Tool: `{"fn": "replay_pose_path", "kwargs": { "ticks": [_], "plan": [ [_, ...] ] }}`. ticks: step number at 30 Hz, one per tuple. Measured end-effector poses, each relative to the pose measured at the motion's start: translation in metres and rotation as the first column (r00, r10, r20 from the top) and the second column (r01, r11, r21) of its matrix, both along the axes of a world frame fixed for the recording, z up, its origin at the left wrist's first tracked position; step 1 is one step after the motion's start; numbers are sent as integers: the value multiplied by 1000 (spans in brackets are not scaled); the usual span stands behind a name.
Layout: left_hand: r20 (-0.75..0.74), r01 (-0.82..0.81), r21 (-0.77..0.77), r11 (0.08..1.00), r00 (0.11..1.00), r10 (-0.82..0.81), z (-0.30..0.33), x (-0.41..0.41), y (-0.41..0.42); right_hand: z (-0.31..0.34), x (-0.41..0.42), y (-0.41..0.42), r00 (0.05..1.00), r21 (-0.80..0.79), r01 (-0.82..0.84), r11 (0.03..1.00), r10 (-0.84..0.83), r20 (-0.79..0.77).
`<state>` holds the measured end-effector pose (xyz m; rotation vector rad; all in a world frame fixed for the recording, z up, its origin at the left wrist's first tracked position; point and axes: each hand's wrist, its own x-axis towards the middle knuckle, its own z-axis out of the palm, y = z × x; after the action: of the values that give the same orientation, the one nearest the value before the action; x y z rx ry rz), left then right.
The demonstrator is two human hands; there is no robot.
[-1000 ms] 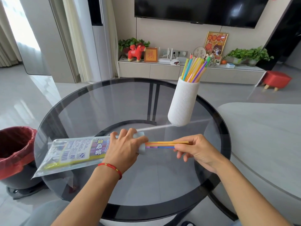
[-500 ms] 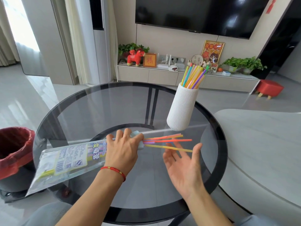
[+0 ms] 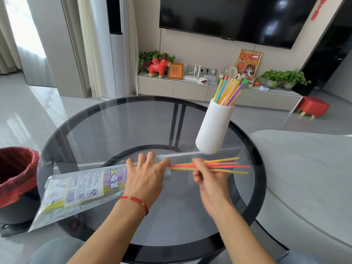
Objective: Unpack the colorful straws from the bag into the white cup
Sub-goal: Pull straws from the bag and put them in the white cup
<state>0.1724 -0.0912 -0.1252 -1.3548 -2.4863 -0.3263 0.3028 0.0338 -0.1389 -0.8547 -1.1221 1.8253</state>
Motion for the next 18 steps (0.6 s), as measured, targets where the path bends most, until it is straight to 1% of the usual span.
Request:
{"fn": "replay_pose_path", "kwargs": {
  "ticks": [2, 3, 5, 7, 9, 11, 13, 16, 18],
  "plan": [
    [16, 1, -1, 1000, 1000, -1, 0, -2, 0, 2, 9, 10, 998, -65, 41, 997, -44, -50],
    [16, 9, 1, 1000, 1000, -9, 0, -2, 1, 2, 10, 10, 996, -97, 28, 995, -36, -80],
    [13, 31, 8, 1000, 999, -31, 0, 2, 4, -1, 6, 2, 995, -95, -57, 994, 49, -85],
    [2, 49, 3, 999, 999, -49, -1, 6, 6, -3, 0, -6, 991, -43, -131, 990, 130, -26],
    [-2, 44, -6, 999, 999, -44, -3, 5, 4, 1, 0, -3, 989, 28, -143, 989, 143, 30],
    [17, 7, -13, 1000, 1000, -7, -4, -1, 1, 12, 8, 16, 991, 117, -129, 985, 122, 63],
    [36, -28, -27, 999, 999, 28, -5, -6, -1, 27, 24, 42, 986, 241, -133, 961, 104, 130],
    [51, -38, -38, 999, 998, 40, -6, -6, 2, 58, 48, 76, 954, 457, -197, 867, 61, 294],
    [47, -35, -50, 998, 998, 37, -8, -5, 4, 86, 60, 93, 930, 568, -240, 787, 19, 368]
  ]
}}
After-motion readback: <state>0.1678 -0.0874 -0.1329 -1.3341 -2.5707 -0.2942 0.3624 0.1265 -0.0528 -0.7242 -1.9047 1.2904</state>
